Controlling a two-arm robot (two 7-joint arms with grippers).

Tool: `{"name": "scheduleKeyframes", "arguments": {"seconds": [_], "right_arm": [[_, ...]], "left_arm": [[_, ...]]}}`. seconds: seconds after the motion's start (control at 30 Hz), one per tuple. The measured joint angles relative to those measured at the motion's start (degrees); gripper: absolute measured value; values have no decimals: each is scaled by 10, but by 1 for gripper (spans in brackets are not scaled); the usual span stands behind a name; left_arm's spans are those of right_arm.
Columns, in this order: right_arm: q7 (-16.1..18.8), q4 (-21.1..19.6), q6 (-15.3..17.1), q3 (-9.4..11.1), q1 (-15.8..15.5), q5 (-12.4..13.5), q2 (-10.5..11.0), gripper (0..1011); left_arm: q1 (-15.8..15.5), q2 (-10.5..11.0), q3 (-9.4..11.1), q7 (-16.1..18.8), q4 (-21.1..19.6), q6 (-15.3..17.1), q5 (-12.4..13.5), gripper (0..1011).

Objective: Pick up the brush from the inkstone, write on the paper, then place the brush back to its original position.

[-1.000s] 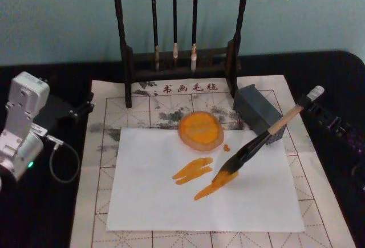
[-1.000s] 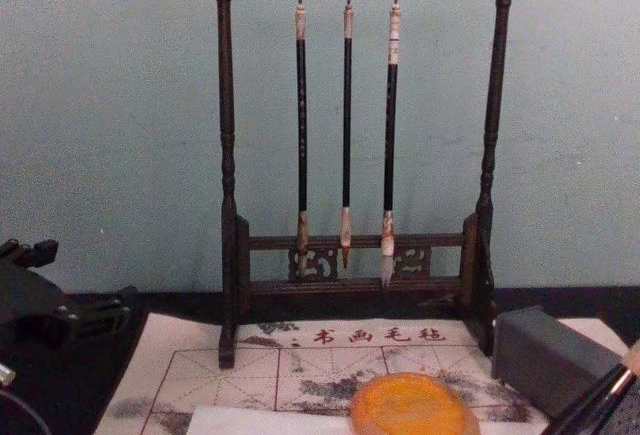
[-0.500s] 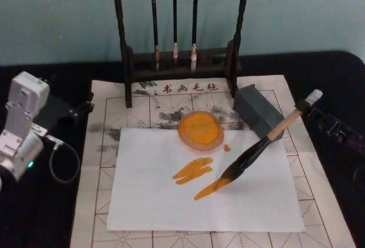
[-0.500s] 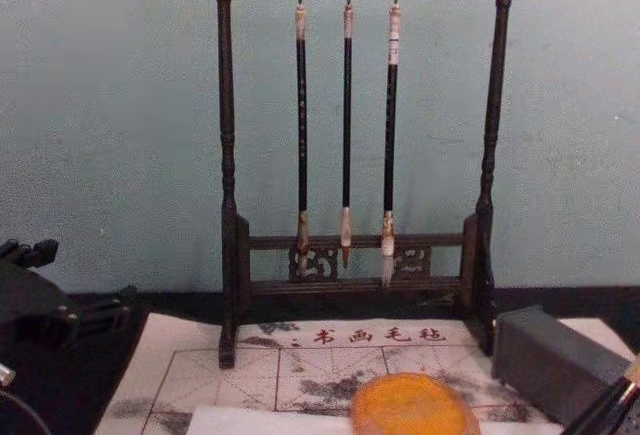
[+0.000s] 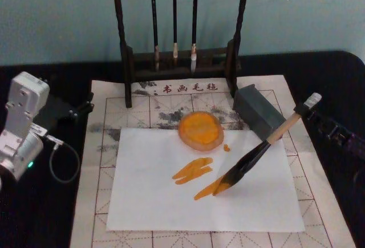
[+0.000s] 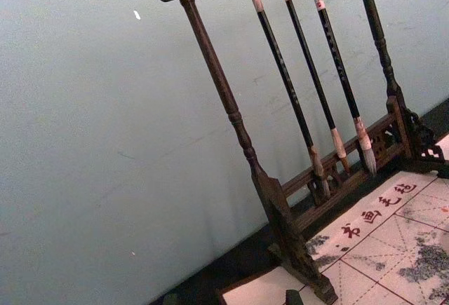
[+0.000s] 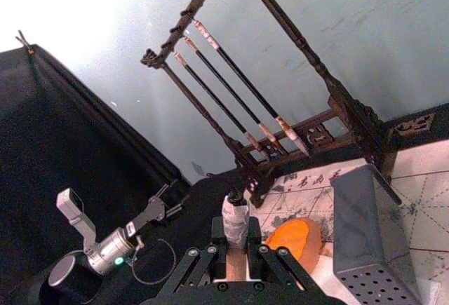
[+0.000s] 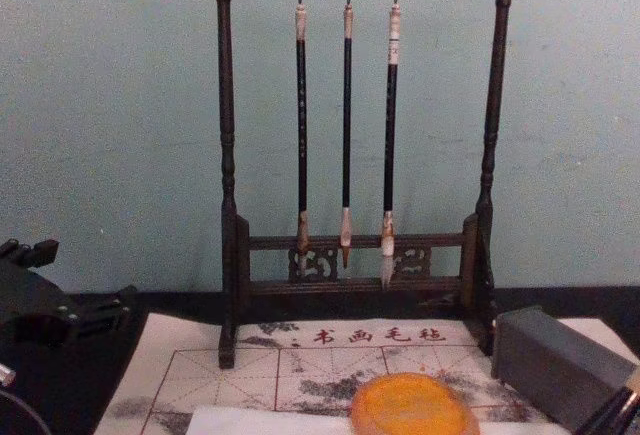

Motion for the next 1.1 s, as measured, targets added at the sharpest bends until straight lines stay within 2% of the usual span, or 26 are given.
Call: {"name": "scheduleKeyframes", "arguments": {"seconds": [0.53, 1.1], "right_arm": [[-3, 14, -2, -10, 7, -23, -2, 183], [-5, 15, -7, -2, 4, -30, -3, 183]], "left_arm": [[0, 0, 0, 0, 0, 0, 0, 1001], [0, 0, 0, 0, 0, 0, 0, 1001]]}}
